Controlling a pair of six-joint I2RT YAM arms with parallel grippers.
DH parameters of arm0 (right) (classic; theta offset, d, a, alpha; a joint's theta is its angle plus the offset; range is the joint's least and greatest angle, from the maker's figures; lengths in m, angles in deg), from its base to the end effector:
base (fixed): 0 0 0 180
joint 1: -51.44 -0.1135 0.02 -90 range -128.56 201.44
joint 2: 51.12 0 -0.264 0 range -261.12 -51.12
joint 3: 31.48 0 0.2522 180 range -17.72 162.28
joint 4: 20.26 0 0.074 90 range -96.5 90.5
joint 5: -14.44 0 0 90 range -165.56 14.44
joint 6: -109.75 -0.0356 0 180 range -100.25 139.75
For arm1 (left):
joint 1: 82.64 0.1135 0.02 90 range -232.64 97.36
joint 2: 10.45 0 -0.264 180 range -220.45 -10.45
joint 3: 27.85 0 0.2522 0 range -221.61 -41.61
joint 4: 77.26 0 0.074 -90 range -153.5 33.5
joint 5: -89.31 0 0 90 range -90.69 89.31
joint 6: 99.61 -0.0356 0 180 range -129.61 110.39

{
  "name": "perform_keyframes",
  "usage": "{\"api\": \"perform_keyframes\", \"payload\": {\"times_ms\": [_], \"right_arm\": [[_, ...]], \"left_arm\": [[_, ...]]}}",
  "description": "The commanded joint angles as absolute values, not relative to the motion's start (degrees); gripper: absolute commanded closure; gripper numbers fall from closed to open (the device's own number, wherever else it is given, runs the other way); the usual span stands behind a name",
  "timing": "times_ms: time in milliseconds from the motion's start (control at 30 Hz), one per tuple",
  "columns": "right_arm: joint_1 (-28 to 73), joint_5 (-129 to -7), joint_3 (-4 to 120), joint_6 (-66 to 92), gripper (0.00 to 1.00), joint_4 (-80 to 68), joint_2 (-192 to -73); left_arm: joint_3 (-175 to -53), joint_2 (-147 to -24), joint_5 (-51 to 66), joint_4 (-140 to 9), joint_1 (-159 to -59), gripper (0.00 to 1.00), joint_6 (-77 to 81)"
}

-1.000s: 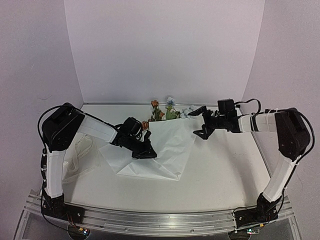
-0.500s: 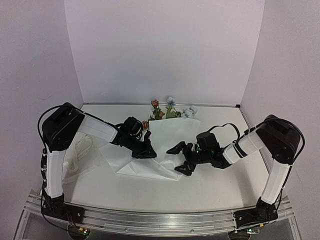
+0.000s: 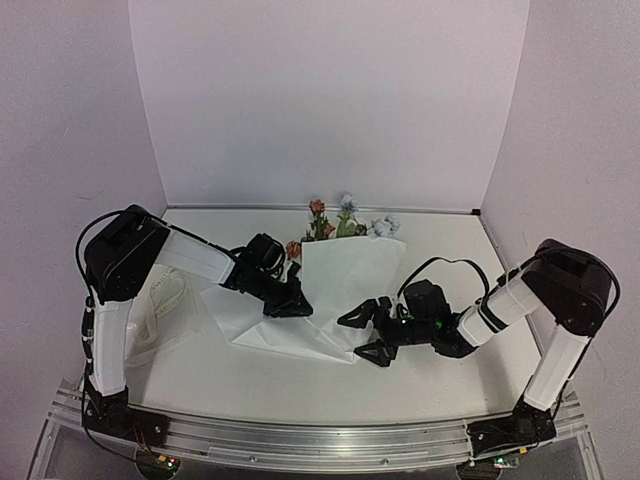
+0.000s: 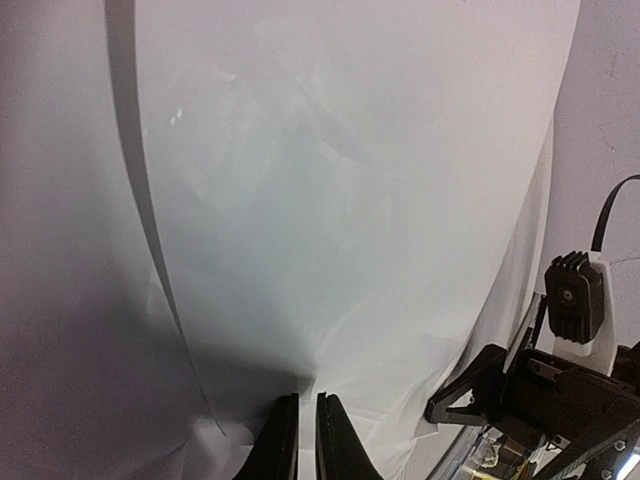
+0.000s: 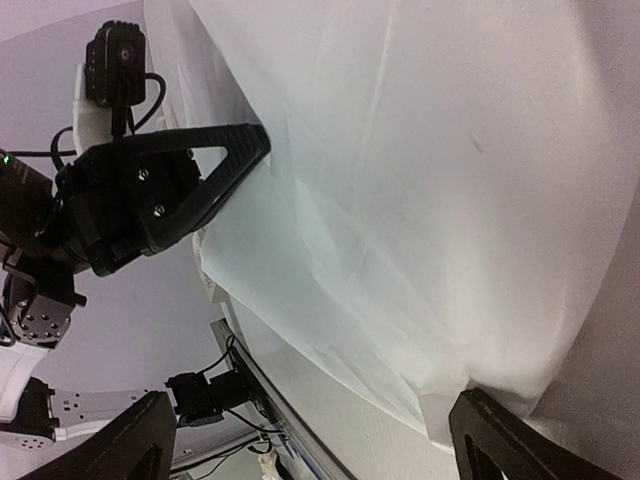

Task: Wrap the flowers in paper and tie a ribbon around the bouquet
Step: Press the fold line on the 2/3-folded wrapping paper.

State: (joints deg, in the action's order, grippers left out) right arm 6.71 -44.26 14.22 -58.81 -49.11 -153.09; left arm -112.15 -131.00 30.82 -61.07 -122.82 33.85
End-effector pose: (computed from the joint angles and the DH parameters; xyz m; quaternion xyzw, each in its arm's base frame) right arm 0.2054 0.2295 0.1139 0.1054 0.8280 0.5496 0.0347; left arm 0.3098 -0.2860 0.1090 0.0613 0.9133 -0.3982 0.0595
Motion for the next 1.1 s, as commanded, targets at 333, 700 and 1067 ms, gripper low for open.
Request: {"api": "perform_keyframes", "payload": {"times_ms": [333, 700, 1067], "right_arm": [[1.2, -46.0, 16.7, -38.0, 0.02, -9.3, -146.2], [-3.8, -58.9, 28.4, -23.6, 0.13, 20.4, -137.4], [-9.5, -74.7, 49.6, -14.2, 0.55, 33.5, -146.6]], "left_arm": [[-111.9, -134.2, 25.7, -58.5, -121.6, 0.90, 34.2], [-111.7, -134.4, 26.5, -59.6, -121.6, 0.90, 34.7], [-109.7, -133.5, 26.6, -61.1, -121.6, 0.90, 34.7]]}}
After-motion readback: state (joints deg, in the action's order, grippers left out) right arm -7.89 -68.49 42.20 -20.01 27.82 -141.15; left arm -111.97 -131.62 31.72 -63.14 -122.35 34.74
